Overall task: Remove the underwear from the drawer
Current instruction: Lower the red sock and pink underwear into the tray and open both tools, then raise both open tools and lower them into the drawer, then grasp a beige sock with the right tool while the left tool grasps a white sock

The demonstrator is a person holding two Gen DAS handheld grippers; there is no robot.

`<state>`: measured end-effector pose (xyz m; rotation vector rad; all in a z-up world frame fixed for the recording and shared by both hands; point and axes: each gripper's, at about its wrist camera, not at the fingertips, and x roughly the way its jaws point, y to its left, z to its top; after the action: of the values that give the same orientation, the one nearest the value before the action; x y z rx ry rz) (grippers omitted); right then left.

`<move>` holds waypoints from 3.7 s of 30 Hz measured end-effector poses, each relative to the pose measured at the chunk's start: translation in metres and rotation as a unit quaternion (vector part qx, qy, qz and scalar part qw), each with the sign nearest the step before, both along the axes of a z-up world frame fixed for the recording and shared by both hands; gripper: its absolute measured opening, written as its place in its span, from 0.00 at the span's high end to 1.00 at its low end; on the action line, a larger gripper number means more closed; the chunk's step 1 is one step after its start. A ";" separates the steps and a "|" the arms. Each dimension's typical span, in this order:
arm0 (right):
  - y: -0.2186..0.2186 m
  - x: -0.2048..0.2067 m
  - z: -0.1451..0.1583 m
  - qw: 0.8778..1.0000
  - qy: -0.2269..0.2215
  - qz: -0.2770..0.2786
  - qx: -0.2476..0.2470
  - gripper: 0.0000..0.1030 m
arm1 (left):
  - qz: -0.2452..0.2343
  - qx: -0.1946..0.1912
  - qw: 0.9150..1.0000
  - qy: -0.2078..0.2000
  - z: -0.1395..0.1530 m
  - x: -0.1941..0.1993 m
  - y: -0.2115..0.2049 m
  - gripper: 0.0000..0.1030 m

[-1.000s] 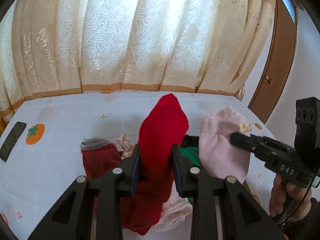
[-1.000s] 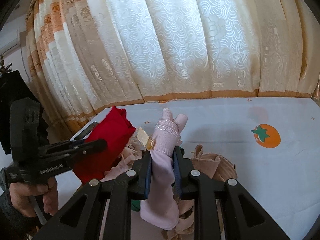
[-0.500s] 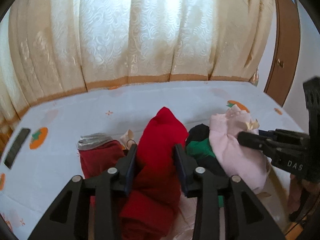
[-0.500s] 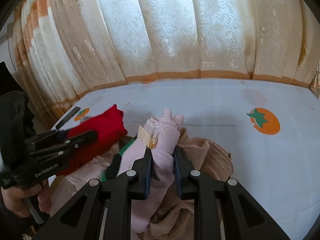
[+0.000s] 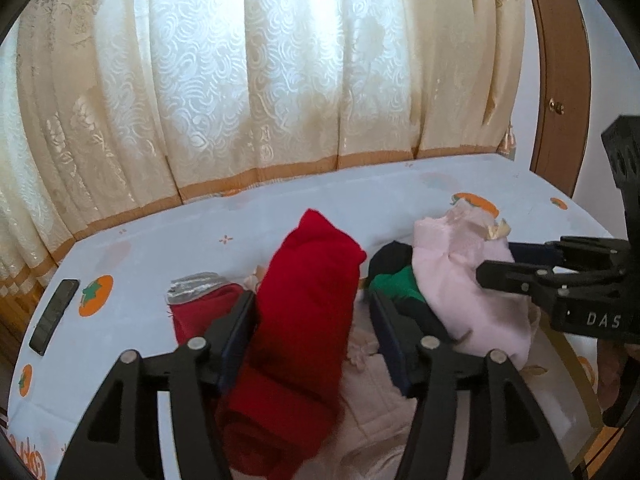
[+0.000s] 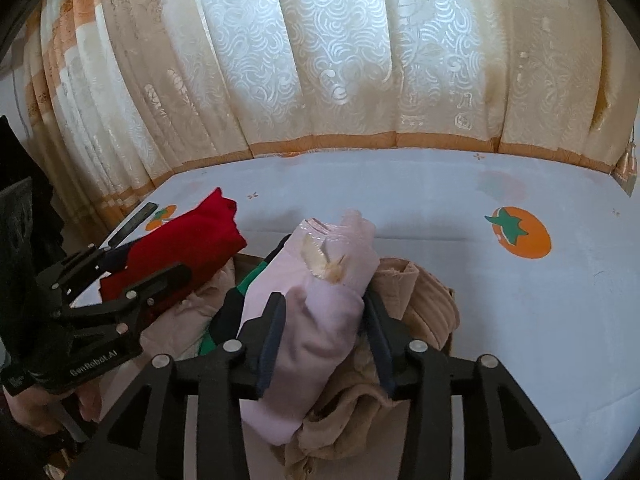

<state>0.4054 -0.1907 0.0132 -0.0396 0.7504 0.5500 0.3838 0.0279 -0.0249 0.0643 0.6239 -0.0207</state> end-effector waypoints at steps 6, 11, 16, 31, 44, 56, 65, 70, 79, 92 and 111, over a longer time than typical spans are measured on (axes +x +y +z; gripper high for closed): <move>-0.003 -0.023 0.010 1.000 -0.014 0.007 0.003 0.55 | -0.005 0.002 1.000 -0.016 0.010 -0.018 -0.001 0.38; -0.011 -0.051 0.020 1.000 -0.016 0.021 0.006 0.54 | -0.012 -0.012 0.999 -0.028 0.017 -0.038 0.001 0.36; -0.018 -0.087 0.032 0.999 -0.024 0.046 0.006 0.47 | -0.020 -0.026 0.999 -0.037 0.024 -0.066 0.003 0.34; -0.040 -0.206 0.039 0.991 -0.042 0.118 -0.036 0.45 | -0.065 -0.044 0.996 -0.038 0.010 -0.164 -0.006 0.32; -0.064 -0.251 -0.025 0.990 0.004 0.123 -0.068 0.44 | -0.090 -0.004 0.996 0.008 -0.049 -0.226 -0.027 0.32; -0.074 -0.252 -0.102 0.986 0.052 0.108 -0.116 0.44 | -0.091 0.004 0.991 0.093 -0.115 -0.236 -0.028 0.32; -0.062 -0.237 -0.137 0.976 0.074 0.115 -0.169 0.44 | -0.107 0.027 0.981 0.157 -0.143 -0.220 -0.034 0.32; -0.045 -0.235 -0.153 0.966 0.067 0.125 -0.218 0.44 | -0.123 0.039 0.973 0.191 -0.153 -0.214 -0.040 0.32; -0.039 -0.222 -0.159 0.960 0.082 0.123 -0.237 0.44 | -0.154 0.048 0.953 0.257 -0.173 -0.202 -0.051 0.32; -0.035 -0.206 -0.170 0.953 0.111 0.136 -0.247 0.44 | -0.176 0.054 0.927 0.326 -0.197 -0.182 -0.063 0.32; -0.014 -0.209 -0.190 0.934 0.102 0.158 -0.303 0.52 | -0.182 0.062 0.914 0.357 -0.208 -0.155 -0.068 0.53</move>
<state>0.1968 -0.2046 -0.1765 -0.6961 1.1061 0.6138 0.2292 -0.0406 -0.2329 0.3054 1.3405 -0.3798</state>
